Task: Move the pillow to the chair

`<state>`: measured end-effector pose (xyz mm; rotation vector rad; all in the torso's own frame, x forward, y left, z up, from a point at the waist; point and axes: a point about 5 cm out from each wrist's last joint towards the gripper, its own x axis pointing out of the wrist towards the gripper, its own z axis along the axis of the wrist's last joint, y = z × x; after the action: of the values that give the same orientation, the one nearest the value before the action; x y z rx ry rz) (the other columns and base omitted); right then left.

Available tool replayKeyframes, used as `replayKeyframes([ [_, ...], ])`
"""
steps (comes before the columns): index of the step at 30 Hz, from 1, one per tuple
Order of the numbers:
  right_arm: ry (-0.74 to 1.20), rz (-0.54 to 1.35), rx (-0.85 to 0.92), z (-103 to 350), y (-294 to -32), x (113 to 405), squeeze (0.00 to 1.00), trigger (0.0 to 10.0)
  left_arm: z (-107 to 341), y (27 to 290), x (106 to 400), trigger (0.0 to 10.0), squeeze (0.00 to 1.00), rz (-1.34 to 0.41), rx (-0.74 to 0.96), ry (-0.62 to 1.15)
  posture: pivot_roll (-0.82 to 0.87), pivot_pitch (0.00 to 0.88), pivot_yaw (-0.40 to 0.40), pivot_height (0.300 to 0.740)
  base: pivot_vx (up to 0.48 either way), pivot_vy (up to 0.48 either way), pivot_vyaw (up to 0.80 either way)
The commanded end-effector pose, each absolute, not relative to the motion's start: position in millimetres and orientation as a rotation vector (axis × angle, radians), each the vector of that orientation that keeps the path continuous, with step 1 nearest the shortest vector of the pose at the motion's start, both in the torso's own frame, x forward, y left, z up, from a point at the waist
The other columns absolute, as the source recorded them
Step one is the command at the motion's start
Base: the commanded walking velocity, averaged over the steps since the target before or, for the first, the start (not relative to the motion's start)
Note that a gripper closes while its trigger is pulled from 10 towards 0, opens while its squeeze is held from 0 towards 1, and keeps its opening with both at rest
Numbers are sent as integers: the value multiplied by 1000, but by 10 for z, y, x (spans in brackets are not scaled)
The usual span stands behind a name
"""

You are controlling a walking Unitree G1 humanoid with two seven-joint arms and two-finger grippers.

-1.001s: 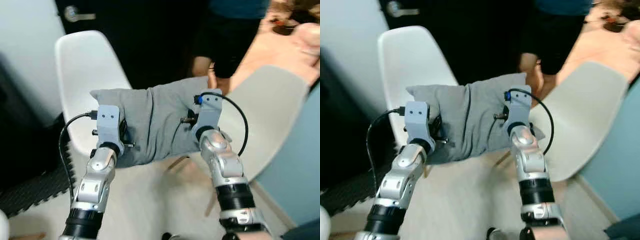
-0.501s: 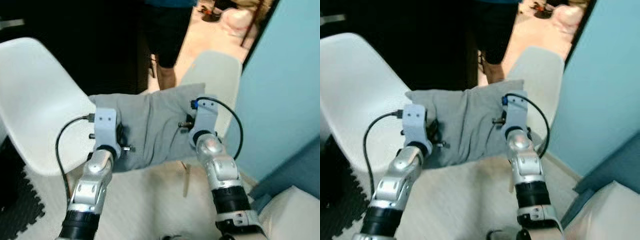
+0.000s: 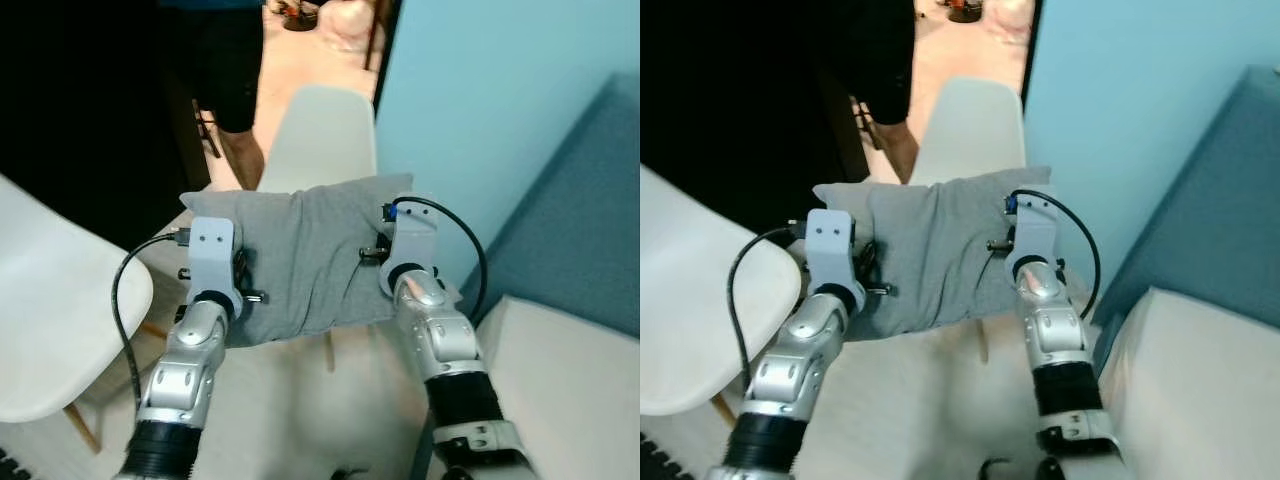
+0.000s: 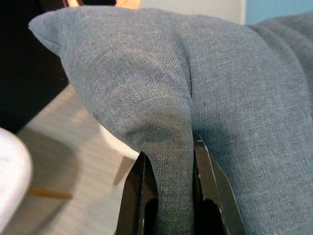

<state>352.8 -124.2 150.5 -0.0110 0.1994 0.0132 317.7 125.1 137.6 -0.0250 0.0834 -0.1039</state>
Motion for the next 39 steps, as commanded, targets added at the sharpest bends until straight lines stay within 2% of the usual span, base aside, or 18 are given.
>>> replayKeyframes([
  [1, 165, 81, -28, 1589, -1082, 3533, 0, 10000, 1419, 1219, 3170, 10000, 0, -128, -38, 61, 20, 137, 5, 740, 281, 0, 0],
  [31, 158, 121, -48, 1574, -1019, 3519, 0, 10000, 1449, 1211, 3155, 10000, 0, -156, -51, 43, 24, 122, 7, 740, 350, 0, 0],
  [39, 164, 117, -33, 1568, -1019, 3514, 0, 10000, 1452, 1209, 3156, 10000, 0, -161, -51, 43, 24, 118, 8, 740, 348, 0, -733],
])
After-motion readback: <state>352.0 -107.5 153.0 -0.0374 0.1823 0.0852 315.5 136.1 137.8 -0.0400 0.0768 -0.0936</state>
